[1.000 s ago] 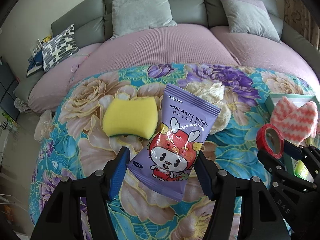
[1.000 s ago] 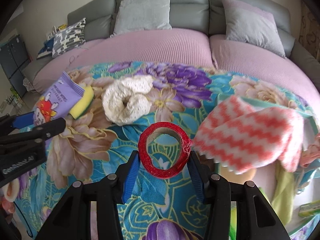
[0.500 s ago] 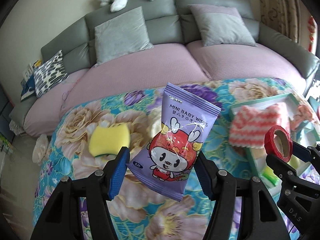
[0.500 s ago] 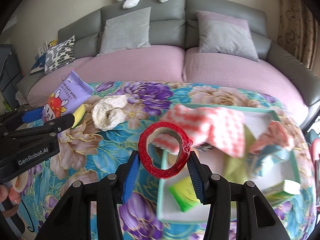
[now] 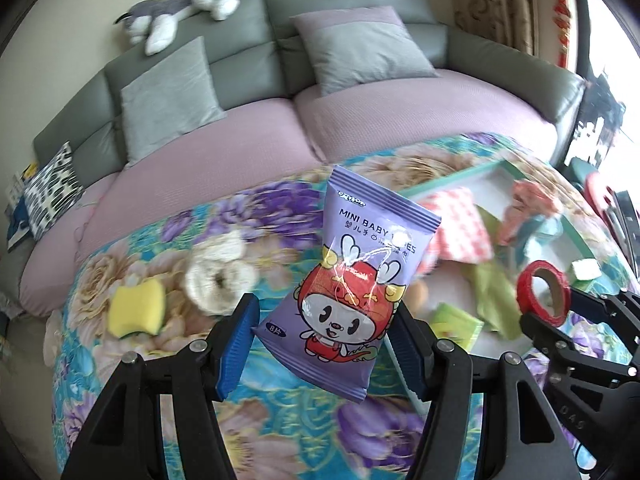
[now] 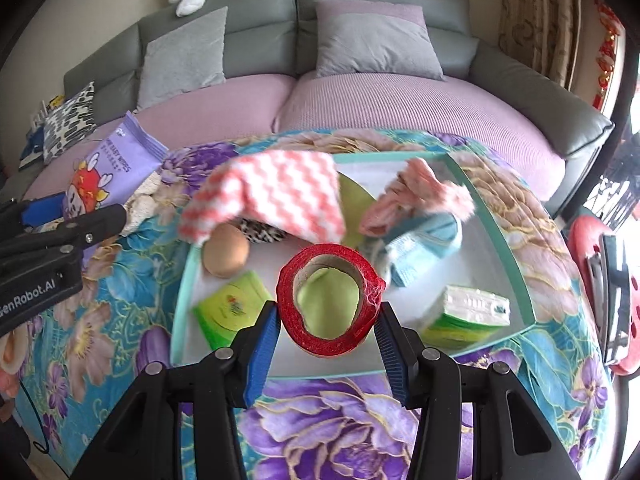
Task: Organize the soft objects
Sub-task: 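Carry the wipes pack and red tape roll over the tray with both tools, then open both tools to drop the wipes pack and tape roll into the tray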
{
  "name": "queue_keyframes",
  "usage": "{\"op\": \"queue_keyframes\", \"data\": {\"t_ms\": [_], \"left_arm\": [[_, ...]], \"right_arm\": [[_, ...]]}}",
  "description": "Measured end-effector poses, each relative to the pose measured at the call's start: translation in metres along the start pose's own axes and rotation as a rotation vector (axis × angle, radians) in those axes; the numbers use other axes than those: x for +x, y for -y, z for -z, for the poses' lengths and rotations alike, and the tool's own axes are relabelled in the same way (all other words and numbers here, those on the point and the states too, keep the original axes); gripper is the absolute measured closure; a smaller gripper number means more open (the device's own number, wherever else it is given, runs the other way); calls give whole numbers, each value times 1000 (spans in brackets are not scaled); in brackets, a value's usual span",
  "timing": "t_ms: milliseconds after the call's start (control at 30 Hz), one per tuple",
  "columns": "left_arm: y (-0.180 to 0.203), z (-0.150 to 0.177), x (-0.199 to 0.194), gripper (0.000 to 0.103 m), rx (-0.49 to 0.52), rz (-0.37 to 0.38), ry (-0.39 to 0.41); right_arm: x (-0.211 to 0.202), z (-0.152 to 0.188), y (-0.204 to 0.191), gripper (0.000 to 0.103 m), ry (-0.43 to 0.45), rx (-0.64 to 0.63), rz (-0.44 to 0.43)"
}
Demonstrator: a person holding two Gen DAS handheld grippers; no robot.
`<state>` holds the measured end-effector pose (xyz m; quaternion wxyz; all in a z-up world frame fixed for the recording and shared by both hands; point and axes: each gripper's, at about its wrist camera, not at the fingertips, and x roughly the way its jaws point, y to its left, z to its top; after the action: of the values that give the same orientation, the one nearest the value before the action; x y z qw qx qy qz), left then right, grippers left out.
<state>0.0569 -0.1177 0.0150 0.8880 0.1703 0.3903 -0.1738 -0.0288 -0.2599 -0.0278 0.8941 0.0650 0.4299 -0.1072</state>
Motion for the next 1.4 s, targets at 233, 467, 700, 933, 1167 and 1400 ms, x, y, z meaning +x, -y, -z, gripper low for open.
{"op": "queue_keyframes", "data": {"t_ms": [233, 467, 700, 933, 1167, 1400], "left_arm": [[46, 0, 13, 37, 84, 47, -37], [73, 3, 29, 37, 132, 77, -77], [83, 3, 33, 37, 129, 92, -83], [89, 0, 34, 36, 128, 113, -73], [87, -2, 33, 34, 121, 124, -74], [81, -3, 32, 21, 126, 94, -81]], "right_arm": [[9, 4, 20, 52, -23, 30, 9], [16, 7, 40, 52, -36, 80, 10], [15, 6, 53, 52, -22, 111, 28], [11, 4, 58, 52, -13, 126, 37], [9, 3, 59, 52, -8, 127, 41], [10, 3, 59, 50, -7, 129, 54]]}}
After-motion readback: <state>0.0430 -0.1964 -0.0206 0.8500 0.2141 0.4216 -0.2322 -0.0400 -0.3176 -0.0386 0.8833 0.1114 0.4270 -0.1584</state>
